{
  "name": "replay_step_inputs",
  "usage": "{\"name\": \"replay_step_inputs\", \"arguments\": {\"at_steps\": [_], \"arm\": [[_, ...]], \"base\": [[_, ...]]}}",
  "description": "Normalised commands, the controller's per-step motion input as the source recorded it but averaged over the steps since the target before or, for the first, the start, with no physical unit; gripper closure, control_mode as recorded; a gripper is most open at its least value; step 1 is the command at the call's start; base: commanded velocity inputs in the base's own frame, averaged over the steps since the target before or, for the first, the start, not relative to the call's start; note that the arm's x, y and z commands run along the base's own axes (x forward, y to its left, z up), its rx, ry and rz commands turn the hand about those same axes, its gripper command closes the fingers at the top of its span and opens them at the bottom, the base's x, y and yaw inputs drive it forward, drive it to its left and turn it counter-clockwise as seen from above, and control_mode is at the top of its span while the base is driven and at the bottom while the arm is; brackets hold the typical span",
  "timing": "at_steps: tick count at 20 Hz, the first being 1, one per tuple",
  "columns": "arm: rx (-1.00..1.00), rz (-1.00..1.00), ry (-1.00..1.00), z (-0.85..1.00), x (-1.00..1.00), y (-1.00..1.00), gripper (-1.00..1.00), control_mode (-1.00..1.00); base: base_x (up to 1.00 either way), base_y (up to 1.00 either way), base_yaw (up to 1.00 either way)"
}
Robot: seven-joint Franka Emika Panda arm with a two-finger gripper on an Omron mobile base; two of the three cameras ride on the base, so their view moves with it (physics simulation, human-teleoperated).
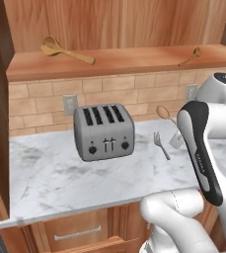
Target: Organize the utensils by type. Pick up the wooden spoons from the counter and place them in the open cabinet. Then pick up the metallic utensils from the counter and place them in the open drawer.
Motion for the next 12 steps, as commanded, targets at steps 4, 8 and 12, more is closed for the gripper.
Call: {"name": "replay_step_inputs", "arguments": {"at_steps": [4, 8, 12], "arm": [[0.0, 0.0, 0.0, 0.0, 0.0, 0.0, 1.0, 1.0], [0.0, 0.0, 0.0, 0.0, 0.0, 0.0, 1.0, 1.0], [0.0, 0.0, 0.0, 0.0, 0.0, 0.0, 1.0, 1.0]], "base": [[-0.32, 0.11, -0.2], [-0.64, 0.0, -0.2], [-0.89, 0.0, -0.18]]}}
